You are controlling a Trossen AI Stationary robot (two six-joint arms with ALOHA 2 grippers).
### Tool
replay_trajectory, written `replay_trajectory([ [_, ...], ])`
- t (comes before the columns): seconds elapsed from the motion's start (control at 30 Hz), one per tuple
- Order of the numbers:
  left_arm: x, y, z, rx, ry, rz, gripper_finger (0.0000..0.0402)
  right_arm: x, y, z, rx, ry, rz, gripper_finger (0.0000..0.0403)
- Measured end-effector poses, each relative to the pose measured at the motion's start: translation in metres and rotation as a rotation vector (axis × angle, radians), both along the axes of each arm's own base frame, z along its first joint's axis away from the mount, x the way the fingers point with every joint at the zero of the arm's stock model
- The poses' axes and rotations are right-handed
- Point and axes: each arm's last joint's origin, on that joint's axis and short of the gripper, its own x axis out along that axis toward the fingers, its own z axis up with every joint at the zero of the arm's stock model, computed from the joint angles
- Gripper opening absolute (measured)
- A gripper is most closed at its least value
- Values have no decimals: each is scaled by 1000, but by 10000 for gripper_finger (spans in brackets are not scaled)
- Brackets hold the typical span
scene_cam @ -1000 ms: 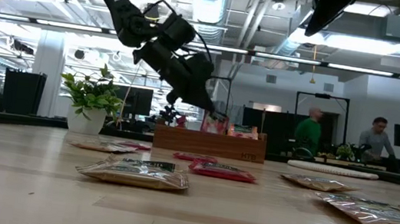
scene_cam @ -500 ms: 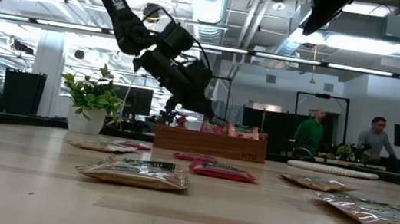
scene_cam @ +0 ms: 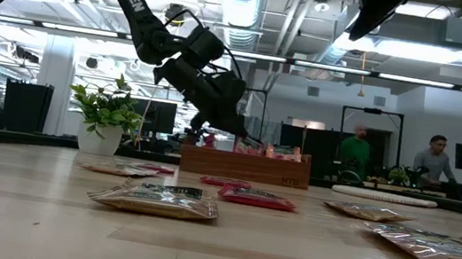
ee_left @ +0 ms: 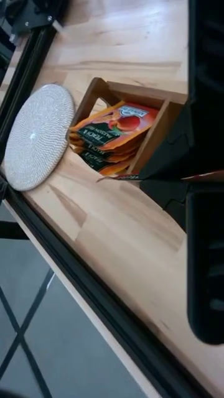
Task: Pick & Place Tea
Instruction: Put the red tea bag into the middle section of the wooden organizer
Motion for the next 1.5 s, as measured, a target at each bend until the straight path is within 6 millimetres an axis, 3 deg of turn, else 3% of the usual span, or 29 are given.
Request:
replay_trajectory([
  [0.5, 2, -4, 0, -8, -3, -7, 5, 0, 0, 0, 0, -1, 0, 72],
  [0.93, 2, -4, 1, -4, -3, -8, 101, 0, 0, 0, 1, -1, 0, 72],
  [1.07, -2, -7, 18, 6, -23, -9, 116, 0, 0, 0, 0, -1, 1, 72],
  [1.17, -10, -18, 46, -3, -24, -40, 119, 0, 0, 0, 0, -1, 2, 72],
  [1.33, -35, -55, 82, -80, 103, -102, 119, 0, 0, 0, -1, 1, 10, 72],
  [1.5, -59, -95, 86, -205, 359, -105, 119, 0, 0, 0, -11, 4, 30, 72],
])
